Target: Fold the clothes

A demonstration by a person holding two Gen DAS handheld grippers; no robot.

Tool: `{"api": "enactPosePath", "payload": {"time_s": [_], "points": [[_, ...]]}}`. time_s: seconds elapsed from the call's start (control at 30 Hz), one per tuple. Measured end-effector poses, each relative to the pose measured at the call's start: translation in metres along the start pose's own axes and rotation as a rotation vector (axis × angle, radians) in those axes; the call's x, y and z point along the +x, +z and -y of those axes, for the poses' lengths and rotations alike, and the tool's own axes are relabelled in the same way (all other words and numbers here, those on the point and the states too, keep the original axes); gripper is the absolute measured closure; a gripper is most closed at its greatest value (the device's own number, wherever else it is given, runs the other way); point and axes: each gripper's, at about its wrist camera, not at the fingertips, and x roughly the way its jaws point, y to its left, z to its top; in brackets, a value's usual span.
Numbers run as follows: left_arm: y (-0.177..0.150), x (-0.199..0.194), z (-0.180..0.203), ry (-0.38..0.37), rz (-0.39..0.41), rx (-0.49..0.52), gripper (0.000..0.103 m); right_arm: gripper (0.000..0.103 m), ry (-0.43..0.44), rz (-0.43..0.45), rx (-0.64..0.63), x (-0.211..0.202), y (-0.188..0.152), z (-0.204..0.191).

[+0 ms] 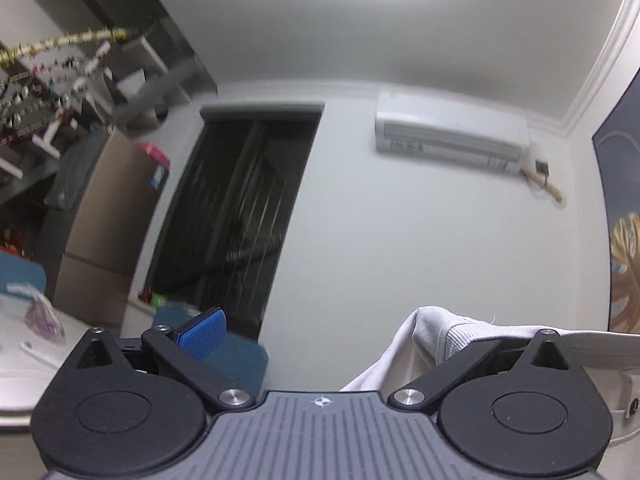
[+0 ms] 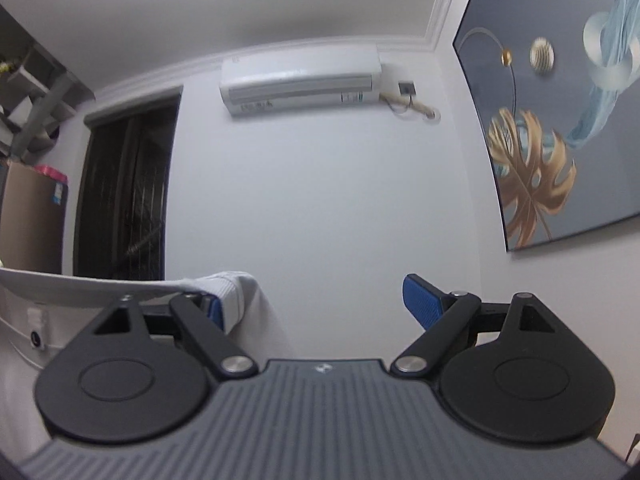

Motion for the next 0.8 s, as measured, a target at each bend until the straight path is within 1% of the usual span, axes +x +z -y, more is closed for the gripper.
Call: {"api": "enactPosePath", "payload": {"time_s": [0.13,0.23,0.3,0.37,0.43,0.53,0.67,0.73,0.8], "points": [[-0.082,0.065,-0.001,0.018,-0.11,0.022,0.0,0.016,-0.015,-0.131,-0.022,0.055,-0.072,0.001],[-0.151,0.124,-0.002,0.047,-0.193,0.04,0.0,0.016,-0.026,-0.233,-0.04,0.11,-0.133,-0.001],[-0.2,0.172,0.001,0.077,-0.234,0.053,0.0,0.016,-0.036,-0.31,-0.046,0.158,-0.174,-0.005],[-0.249,0.22,0.004,0.107,-0.276,0.065,0.0,0.016,-0.058,-0.401,-0.011,0.217,-0.214,-0.007],[-0.298,0.269,0.008,0.137,-0.317,0.078,0.0,0.016,-0.085,-0.451,0.0,0.271,-0.259,-0.013],[-0.374,0.34,0.013,0.174,-0.379,0.105,0.0,0.016,-0.118,-0.497,-0.019,0.349,-0.335,-0.019],[-0.489,0.421,0.019,0.154,-0.479,0.226,0.0,0.016,-0.129,-0.567,-0.011,0.438,-0.453,-0.015],[-0.542,0.451,0.02,0.135,-0.546,0.286,0.0,0.016,-0.123,-0.618,-0.018,0.466,-0.508,-0.015],[-0.589,0.473,0.02,0.113,-0.62,0.338,0.0,0.016,-0.117,-0.677,-0.035,0.49,-0.558,-0.016]]}}
